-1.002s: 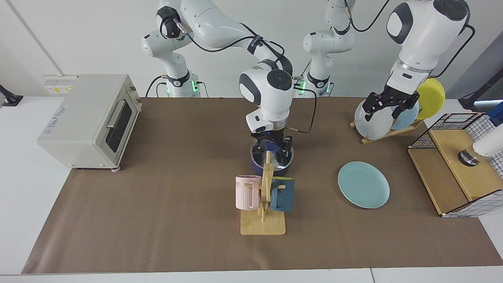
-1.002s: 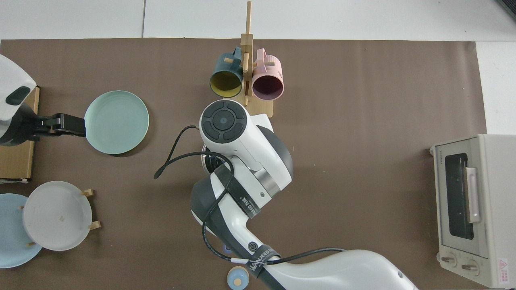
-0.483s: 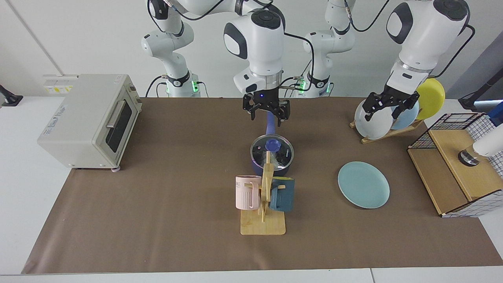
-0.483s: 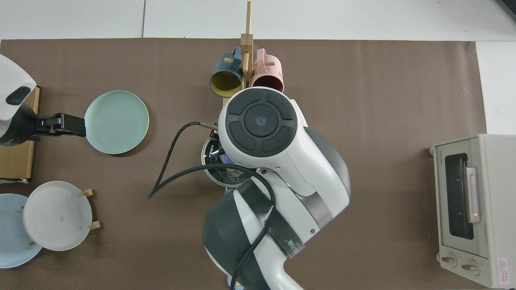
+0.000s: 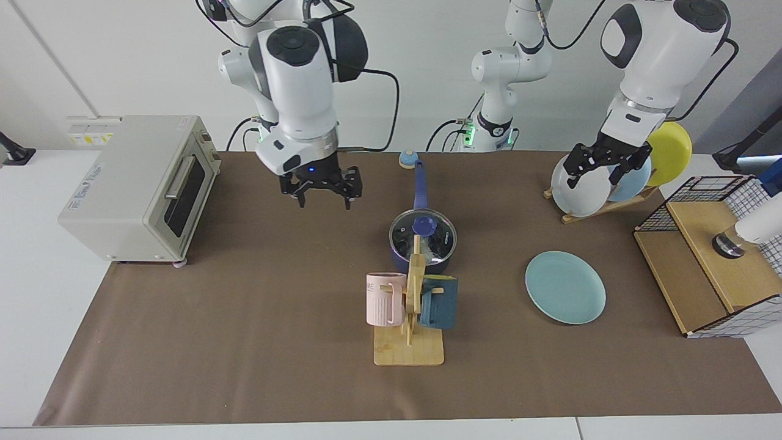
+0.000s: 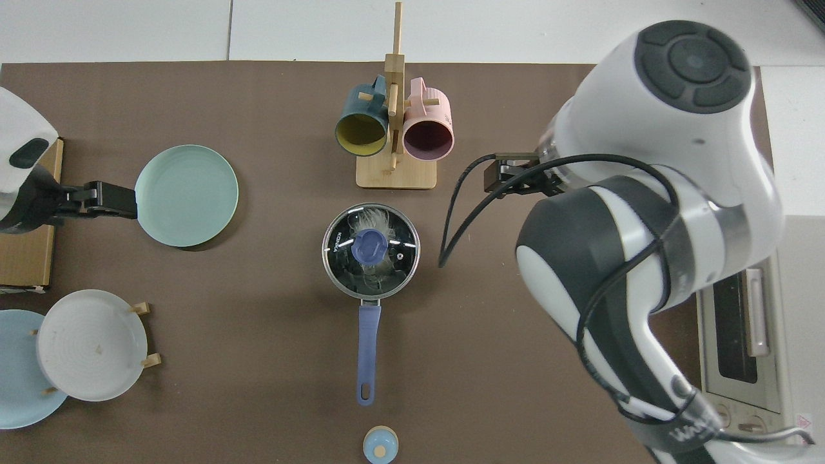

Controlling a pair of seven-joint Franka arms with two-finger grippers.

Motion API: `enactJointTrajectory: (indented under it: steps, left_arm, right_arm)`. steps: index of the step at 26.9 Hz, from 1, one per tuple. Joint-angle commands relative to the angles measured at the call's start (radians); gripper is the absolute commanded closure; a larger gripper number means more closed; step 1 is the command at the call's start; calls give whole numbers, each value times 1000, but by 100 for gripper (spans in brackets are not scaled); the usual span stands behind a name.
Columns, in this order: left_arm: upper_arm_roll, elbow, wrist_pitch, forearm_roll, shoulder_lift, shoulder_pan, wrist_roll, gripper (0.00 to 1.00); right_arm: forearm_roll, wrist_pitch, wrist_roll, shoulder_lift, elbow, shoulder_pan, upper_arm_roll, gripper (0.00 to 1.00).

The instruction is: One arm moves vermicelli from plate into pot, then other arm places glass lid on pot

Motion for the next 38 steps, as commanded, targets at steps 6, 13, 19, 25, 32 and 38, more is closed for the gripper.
enactJointTrajectory:
  steps: [6, 13, 19, 25, 32, 38]
  left_arm:
    - [-12, -8, -5, -10, -17, 16, 11, 0]
    - [-10, -8, -5, -10, -17, 16, 11, 0]
    - [-10, -8, -5, -10, -17, 16, 11, 0]
    - [-10, -8, -5, -10, -17, 16, 11, 0]
    - [-10, -8, -5, -10, -17, 16, 11, 0]
    - [-10, -8, -5, -10, -17, 16, 11, 0]
  right_arm:
    - [-56, -33, -246, -81, -51, -199, 19, 0]
    - [-47, -131, -316, -175, -74, -277, 22, 0]
    - [-43, -55, -356, -355, -269, -308, 20, 0]
    - [-17, -13, -364, -429, -361, -352, 20, 0]
    - [-17, -7, -368, -428, -358, -381, 22, 0]
    - [-13, -6, -358, -423, -352, -375, 27, 0]
